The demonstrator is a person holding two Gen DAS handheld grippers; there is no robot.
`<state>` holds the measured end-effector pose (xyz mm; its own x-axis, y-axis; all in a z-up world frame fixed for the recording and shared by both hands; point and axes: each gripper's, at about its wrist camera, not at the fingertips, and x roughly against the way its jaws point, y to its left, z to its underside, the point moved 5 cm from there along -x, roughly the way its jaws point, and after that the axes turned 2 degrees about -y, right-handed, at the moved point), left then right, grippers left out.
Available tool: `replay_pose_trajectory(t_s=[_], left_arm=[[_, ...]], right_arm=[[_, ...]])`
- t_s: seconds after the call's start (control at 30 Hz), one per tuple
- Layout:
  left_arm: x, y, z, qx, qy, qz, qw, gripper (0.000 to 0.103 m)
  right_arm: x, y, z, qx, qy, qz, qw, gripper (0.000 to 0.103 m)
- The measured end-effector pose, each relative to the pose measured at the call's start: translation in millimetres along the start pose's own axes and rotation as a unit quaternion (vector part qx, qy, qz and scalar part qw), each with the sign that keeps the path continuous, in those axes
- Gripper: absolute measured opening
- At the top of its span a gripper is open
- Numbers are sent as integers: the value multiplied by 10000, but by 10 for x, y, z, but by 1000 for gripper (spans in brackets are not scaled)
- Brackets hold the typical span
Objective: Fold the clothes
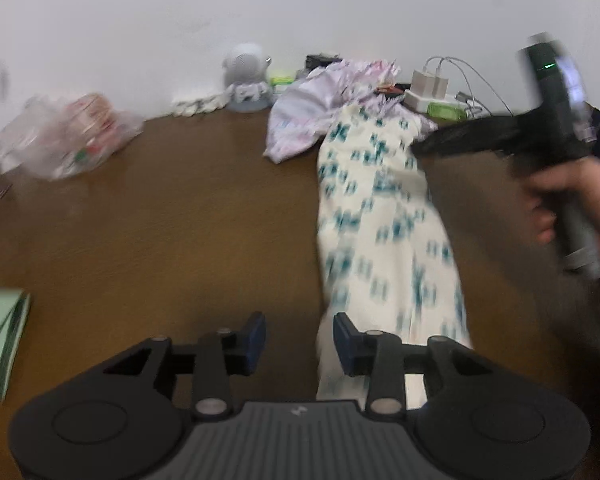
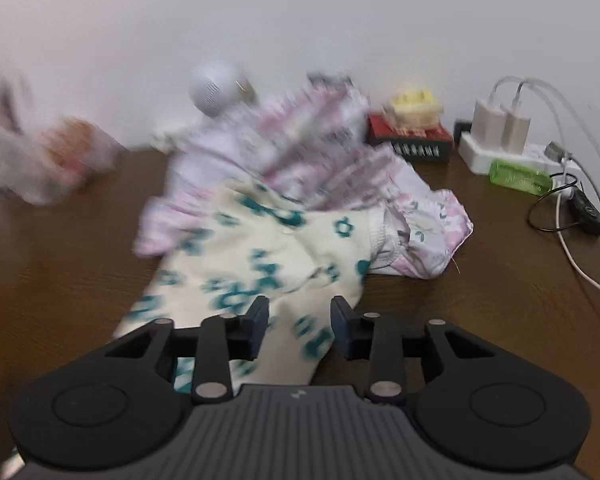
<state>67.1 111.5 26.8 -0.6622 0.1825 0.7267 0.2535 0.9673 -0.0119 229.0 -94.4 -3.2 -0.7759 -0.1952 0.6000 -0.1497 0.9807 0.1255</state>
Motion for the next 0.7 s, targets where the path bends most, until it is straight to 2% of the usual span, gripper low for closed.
replay_pose_trajectory(t_s=[0.13, 0.23, 0.33, 0.4, 0.53, 0.6, 0.7], left_arm=[[135, 54, 496, 488, 90, -137, 9987, 37], [282, -7, 691, 760, -121, -55, 9970, 32], [358, -92, 809, 914, -241, -119, 9954, 28], [399, -185, 857, 977, -276, -166, 9947, 19], [505, -442, 1003, 1333, -374, 30, 9904, 17], [541, -673, 1069, 1406, -385, 252, 9890, 17], [573, -1084, 1153, 1315, -335, 675, 9884, 17]], right_arm=[[701, 289, 424, 380, 1, -789, 9962, 47], [1062, 630, 895, 1003, 228, -1540, 9827, 47], [1185, 928, 1273, 1333, 479, -1987, 9698, 44], [1172, 1009, 1410, 1470, 531, -1960, 9681, 41], [1225, 889, 1466, 1616, 548, -1743, 9698, 39], [1266, 720, 1476, 1756, 556, -1506, 9713, 40], [1406, 339, 1522, 1635, 588, -1341, 9756, 43]])
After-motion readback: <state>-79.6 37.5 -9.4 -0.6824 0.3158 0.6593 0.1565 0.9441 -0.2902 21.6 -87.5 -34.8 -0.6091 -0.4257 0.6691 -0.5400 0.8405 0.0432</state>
